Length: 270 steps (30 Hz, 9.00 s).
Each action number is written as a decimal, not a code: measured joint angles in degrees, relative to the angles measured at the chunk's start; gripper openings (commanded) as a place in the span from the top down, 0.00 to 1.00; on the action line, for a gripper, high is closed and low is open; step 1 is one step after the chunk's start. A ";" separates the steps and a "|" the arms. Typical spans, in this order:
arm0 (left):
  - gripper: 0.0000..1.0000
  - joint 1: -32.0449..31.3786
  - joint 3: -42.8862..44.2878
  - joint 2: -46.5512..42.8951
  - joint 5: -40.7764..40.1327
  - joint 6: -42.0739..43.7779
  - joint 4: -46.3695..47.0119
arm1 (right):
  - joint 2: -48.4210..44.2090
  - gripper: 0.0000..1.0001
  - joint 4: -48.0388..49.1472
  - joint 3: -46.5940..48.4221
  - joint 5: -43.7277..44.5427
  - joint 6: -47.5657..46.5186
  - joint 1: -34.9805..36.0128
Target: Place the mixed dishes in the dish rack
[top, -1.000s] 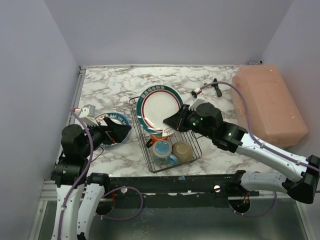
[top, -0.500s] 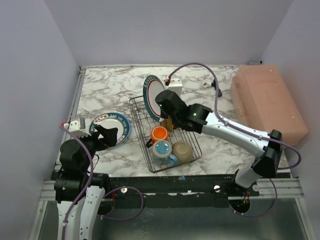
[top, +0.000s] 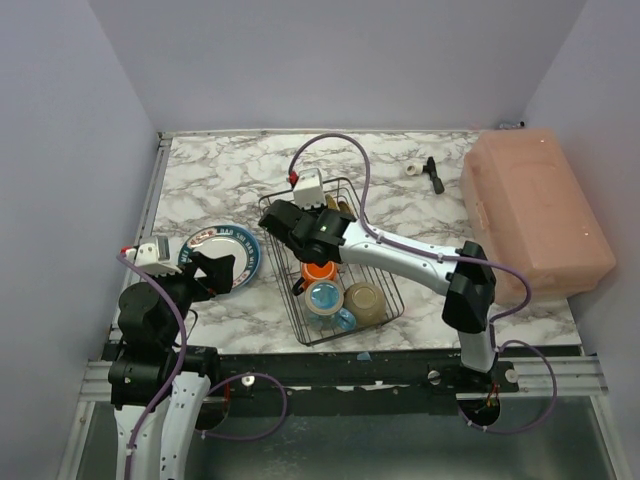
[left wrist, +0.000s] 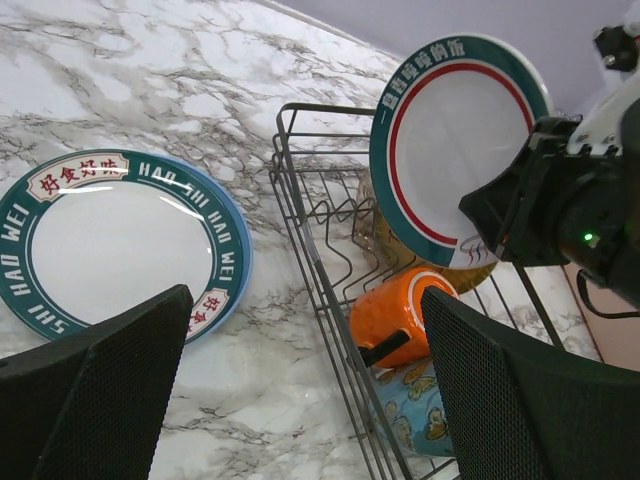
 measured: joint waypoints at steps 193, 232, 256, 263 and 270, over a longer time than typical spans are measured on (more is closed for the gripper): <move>0.30 7.56 8.13 15.39 -5.09 -2.10 -3.34 | -33.66 1.00 42.66 -34.73 -27.98 3.69 1.88; 0.30 6.43 4.92 8.90 -18.82 0.28 -5.70 | 3.32 0.59 8.76 1.64 13.92 -15.10 8.00; 0.30 6.43 4.55 12.48 -18.29 0.66 -4.87 | -16.41 0.25 21.92 -16.39 -3.06 -13.62 8.00; 0.28 6.43 4.46 16.70 -16.76 1.27 -4.52 | -27.69 0.22 30.88 -27.91 -7.28 -14.19 7.98; 0.30 6.43 3.80 25.94 -12.94 -1.31 -3.54 | -35.19 0.22 33.68 -36.81 -7.78 -14.16 8.00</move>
